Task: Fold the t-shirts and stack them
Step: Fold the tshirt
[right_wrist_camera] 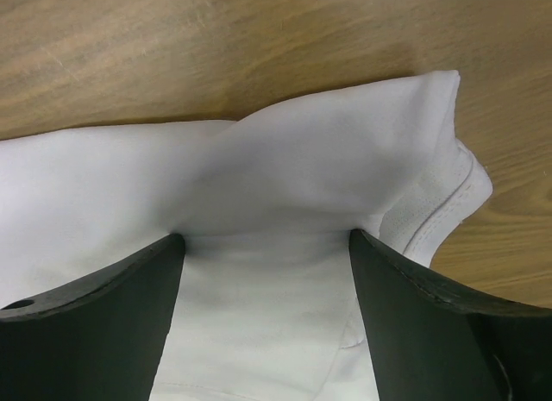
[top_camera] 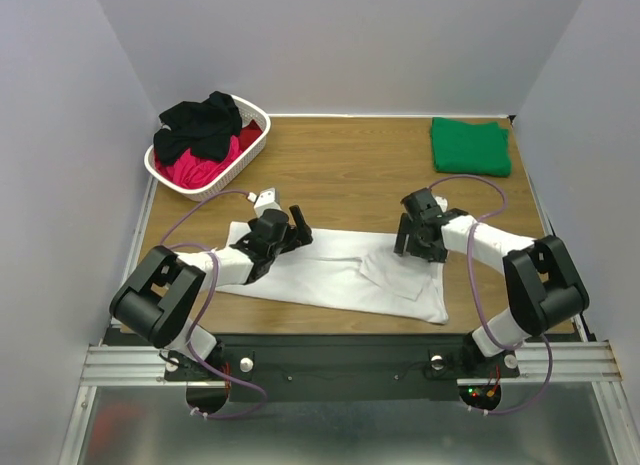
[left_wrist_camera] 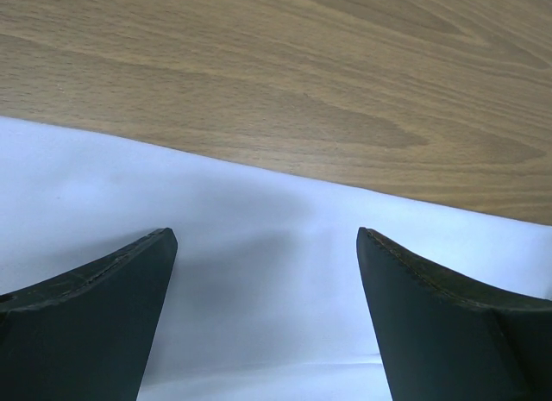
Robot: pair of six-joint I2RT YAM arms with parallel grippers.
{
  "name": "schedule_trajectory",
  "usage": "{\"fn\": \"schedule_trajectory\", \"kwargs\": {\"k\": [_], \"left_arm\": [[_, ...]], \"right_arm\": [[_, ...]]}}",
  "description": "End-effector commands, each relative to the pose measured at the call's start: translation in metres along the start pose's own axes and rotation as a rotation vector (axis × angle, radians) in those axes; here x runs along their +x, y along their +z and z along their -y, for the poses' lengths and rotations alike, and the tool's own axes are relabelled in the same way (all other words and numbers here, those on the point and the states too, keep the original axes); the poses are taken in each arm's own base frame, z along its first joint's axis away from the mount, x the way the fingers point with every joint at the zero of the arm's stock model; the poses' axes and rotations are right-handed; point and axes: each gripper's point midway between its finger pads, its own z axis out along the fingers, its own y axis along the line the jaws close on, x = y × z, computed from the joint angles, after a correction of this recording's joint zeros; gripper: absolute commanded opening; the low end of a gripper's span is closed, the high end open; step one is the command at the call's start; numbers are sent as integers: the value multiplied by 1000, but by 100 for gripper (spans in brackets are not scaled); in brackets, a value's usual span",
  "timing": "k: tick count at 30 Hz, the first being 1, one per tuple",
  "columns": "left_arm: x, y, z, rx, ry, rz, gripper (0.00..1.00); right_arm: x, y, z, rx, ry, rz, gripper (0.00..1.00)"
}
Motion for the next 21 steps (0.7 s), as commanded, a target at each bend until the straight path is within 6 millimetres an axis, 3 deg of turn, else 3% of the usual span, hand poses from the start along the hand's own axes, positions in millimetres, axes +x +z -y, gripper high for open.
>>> {"fn": "schedule_trajectory", "kwargs": {"k": [1,8,17,21], "left_arm": [[-5,-2,-12,-46,-12,39,99],[7,-5,-19,-55,-37,17,98],[7,-24,-22,-29,-109,50,99],[13,-32,-16,12,-136,33,98]], "right_arm": [[-3,19,16,87,-12,1,85],[-24,34,10,116,-39,3,87],[-88,70,-21,123,-86,45,88],[-125,94,-50,92,-141,76,89]]}}
